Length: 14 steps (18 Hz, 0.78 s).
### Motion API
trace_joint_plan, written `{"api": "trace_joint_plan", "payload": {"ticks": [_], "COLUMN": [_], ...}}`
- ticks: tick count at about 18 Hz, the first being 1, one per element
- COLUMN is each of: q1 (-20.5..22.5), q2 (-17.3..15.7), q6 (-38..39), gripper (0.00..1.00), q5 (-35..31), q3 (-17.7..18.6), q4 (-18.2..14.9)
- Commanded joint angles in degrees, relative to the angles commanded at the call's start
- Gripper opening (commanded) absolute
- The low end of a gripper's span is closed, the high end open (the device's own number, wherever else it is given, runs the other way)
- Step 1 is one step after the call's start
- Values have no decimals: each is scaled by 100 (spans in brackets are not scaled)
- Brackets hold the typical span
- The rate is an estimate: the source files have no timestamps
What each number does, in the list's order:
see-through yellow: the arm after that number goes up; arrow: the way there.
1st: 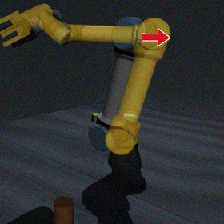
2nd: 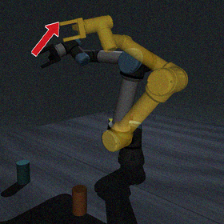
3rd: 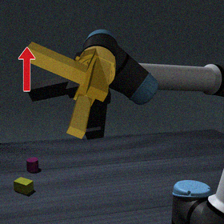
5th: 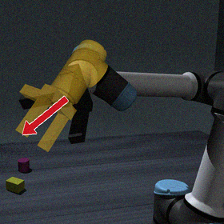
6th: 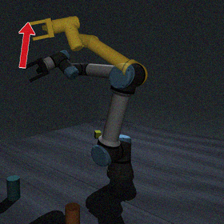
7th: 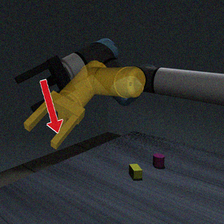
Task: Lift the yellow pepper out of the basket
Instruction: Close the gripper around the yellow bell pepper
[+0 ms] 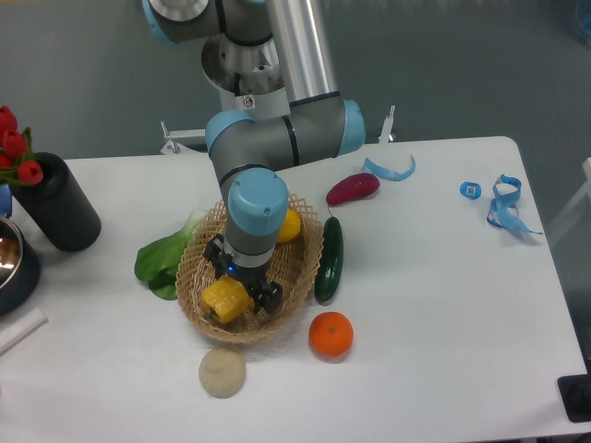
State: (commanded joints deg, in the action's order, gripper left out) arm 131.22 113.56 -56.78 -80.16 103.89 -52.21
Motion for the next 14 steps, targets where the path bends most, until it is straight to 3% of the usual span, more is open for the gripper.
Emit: {"api": "trace_joint_plan", "payload": {"ticks": [1, 6, 14], "q1": [0, 0, 140], "q2": [-9, -53, -395], "q6": [9, 193, 334], "gripper": [33, 18, 19], "q5": [-9, -9, 35], "q3": [9, 0, -88], "q4": [-9, -17, -88]}}
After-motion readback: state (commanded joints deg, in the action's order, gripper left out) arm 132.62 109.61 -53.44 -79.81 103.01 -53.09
